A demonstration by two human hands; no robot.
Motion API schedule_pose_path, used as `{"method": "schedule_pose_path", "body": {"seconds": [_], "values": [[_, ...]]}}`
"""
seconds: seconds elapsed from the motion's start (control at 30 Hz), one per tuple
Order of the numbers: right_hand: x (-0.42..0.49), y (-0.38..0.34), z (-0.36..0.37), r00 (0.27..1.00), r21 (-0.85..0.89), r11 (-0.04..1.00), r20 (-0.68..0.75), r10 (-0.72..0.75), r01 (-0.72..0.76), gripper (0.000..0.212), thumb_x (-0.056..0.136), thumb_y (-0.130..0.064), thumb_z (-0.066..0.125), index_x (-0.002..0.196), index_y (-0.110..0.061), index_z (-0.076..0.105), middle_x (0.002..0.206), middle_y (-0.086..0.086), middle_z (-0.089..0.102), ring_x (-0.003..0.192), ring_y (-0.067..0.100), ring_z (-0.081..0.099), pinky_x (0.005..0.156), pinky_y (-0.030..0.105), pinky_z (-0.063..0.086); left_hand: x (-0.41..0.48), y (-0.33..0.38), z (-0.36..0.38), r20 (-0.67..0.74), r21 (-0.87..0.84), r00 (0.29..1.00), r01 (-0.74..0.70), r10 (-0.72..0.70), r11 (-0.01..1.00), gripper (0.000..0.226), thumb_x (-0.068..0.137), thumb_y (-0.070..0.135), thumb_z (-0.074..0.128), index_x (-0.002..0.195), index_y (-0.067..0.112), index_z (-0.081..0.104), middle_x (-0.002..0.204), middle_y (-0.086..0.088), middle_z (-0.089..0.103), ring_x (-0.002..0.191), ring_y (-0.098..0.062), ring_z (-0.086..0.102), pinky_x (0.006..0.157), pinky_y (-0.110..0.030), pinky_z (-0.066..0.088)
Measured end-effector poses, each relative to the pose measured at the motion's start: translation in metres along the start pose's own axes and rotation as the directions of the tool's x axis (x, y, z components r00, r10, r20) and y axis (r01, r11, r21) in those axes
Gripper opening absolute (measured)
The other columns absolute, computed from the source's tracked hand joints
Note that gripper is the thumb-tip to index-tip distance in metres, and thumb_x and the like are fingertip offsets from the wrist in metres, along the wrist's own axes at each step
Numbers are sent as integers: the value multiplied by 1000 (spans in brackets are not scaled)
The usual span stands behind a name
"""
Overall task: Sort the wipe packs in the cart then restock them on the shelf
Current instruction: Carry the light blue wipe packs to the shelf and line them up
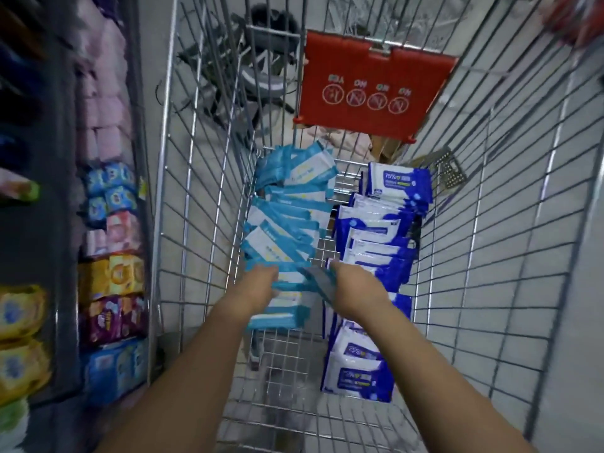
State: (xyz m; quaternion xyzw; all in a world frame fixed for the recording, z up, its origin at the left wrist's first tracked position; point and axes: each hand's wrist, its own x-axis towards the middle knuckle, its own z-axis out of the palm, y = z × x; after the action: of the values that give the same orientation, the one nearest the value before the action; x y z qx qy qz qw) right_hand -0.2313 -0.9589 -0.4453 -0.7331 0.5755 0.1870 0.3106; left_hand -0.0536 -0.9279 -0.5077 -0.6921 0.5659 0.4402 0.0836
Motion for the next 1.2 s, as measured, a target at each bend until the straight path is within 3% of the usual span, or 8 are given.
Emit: {"method": "schedule_pose_path", "body": {"seconds": [0.17,0.3,0.47,0.6,0.8,0.97,1.13,1.2], "values": [[-39,14,-86,998,87,996,66,4,-10,36,85,-26,61,112,-9,45,115,12,58,104,29,56,75,30,43,-48,44,-53,-203,-66,979,-27,13,997,31,96,6,46,127,10,45,123,-13,55,108,-27,55,77,-27,38],[-88,3,-159,984,161,975,73,-165,152,37,82,-14,65,114,-14,47,105,3,55,92,19,51,71,24,39,-112,81,-128,-431,-100,902,-61,12,993,33,96,12,49,128,20,52,124,-6,57,111,-29,56,82,-30,42],[-167,-21,-227,902,-34,904,-63,-427,426,54,87,-18,61,138,-17,44,134,6,54,118,22,52,93,26,41,-247,116,-194,-740,-103,672,-94,-14,990,34,92,9,53,126,13,56,117,-17,60,108,-31,56,84,-32,40],[-252,-50,-254,758,-85,773,-158,-634,629,57,87,-12,60,141,-18,43,136,4,53,119,19,52,93,22,39,-373,133,-191,-866,-70,498,-59,-32,996,35,90,8,54,124,14,58,115,-16,59,109,-31,55,85,-30,35],[-384,-119,-250,472,-102,477,-72,-879,873,47,75,1,69,119,-15,60,106,4,63,93,20,62,86,30,52,-546,130,-137,-895,-116,428,49,-126,992,26,91,12,56,116,20,61,117,-7,59,107,-25,56,92,-35,44],[-477,-205,-206,248,-148,229,120,-961,962,35,69,5,73,93,-19,64,90,0,67,77,9,60,78,30,52,-676,91,-71,-915,-241,286,172,-283,955,30,91,12,56,121,16,59,122,-4,58,114,-22,52,93,-29,37],[-558,-294,-140,26,-41,18,201,-979,999,30,76,-5,75,101,-19,67,87,-11,62,74,-4,56,69,9,45,-793,28,-8,-895,-433,50,133,-442,892,23,88,13,60,109,21,64,109,6,64,102,-10,58,89,-23,42],[-583,-330,-110,-34,9,-33,224,-974,999,31,75,-5,78,103,-17,70,90,-8,65,78,3,57,71,13,46,-834,-4,12,-859,-510,-11,111,-512,853,24,89,12,58,109,22,63,107,7,63,98,-9,58,84,-22,41]]}}
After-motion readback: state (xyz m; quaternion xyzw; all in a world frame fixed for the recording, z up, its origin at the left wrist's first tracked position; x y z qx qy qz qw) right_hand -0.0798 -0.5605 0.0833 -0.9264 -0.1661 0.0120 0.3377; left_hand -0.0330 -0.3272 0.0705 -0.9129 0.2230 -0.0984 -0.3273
